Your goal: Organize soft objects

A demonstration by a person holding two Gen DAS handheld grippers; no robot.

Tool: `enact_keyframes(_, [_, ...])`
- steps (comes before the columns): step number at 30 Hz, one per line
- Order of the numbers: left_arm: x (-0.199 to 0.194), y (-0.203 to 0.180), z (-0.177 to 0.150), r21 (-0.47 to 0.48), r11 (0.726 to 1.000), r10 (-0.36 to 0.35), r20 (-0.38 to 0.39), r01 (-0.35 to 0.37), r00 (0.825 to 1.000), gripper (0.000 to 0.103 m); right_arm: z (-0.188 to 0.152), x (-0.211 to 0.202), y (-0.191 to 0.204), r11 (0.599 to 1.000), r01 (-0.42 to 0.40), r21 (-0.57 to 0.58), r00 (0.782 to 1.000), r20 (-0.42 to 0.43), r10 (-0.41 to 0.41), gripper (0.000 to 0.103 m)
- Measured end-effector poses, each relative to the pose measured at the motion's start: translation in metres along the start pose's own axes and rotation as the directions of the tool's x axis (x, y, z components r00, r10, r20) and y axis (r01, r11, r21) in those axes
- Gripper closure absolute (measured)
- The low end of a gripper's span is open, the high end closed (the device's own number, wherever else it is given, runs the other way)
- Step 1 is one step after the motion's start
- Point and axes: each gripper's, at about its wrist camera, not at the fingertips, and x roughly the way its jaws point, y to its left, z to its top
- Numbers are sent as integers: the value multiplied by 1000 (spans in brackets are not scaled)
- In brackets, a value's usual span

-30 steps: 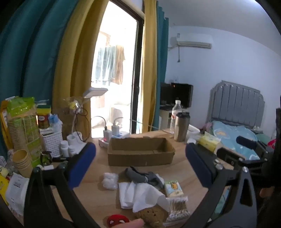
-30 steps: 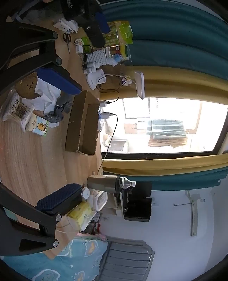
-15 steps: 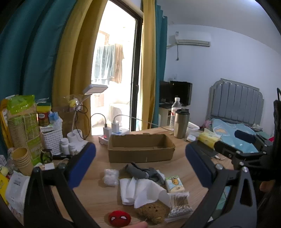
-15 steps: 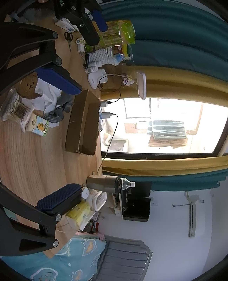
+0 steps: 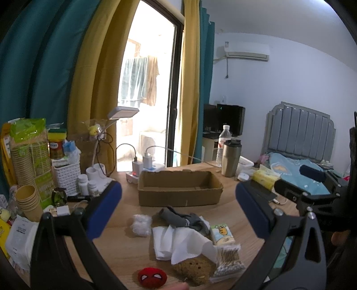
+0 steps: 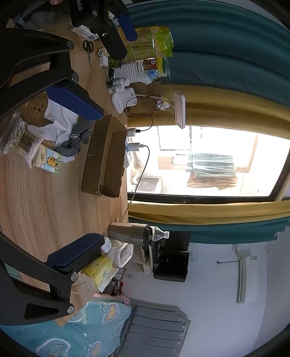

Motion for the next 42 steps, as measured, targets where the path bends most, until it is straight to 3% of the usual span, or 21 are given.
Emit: enact_keyframes(42, [0,3,-4,-14,1000,-3,-5,3,1000,0,-2,3,0,1000,4,-2,1000,-10,-4,0])
